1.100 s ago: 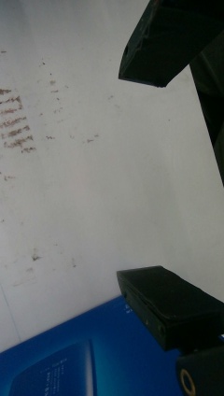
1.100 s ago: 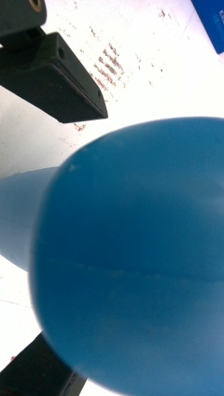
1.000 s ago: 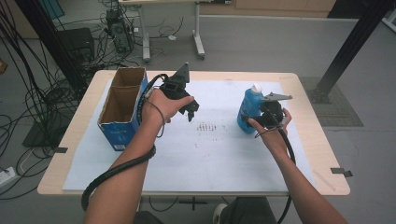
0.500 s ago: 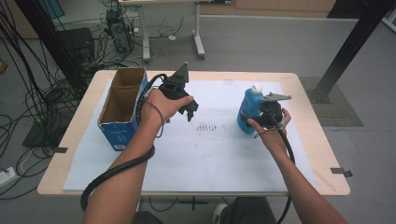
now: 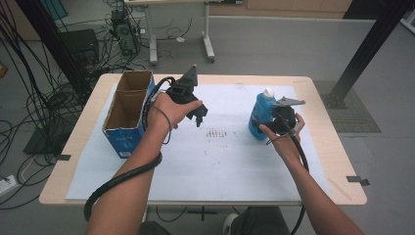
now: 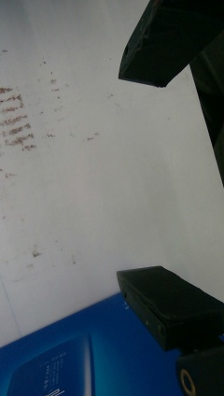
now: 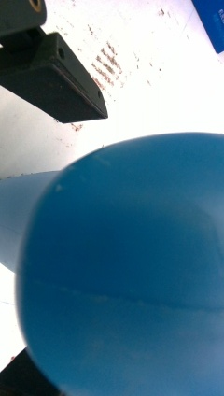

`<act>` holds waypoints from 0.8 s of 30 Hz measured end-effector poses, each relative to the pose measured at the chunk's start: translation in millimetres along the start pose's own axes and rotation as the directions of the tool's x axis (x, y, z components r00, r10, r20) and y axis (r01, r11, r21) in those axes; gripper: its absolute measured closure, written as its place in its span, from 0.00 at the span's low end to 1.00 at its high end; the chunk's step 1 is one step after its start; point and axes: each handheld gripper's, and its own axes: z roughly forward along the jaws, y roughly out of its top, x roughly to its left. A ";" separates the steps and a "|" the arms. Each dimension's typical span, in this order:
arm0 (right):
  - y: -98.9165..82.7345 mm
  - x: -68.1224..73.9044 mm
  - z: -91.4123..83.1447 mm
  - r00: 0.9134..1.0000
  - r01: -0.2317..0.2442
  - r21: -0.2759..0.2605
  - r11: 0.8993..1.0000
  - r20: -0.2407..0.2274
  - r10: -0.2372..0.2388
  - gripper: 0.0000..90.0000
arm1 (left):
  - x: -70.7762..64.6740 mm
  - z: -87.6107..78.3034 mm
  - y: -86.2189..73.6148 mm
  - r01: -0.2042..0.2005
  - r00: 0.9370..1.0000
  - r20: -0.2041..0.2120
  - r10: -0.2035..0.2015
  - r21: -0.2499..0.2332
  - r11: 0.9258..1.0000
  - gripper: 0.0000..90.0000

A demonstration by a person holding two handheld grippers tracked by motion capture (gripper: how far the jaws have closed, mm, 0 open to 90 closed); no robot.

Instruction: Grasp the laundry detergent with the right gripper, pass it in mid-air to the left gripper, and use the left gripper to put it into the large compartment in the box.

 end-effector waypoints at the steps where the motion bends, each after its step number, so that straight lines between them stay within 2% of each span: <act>1: 0.0 0.0 0.0 1.000 -0.001 -0.001 1.000 0.000 0.001 0.02 | 0.1 -0.1 -0.1 0.000 1.000 0.000 0.000 0.000 1.000 0.06; 24: -0.2 -0.3 0.7 1.000 -0.010 -0.001 1.000 0.009 0.010 0.02 | 0.3 -0.1 -1.1 -0.001 1.000 -0.010 0.001 0.003 1.000 0.06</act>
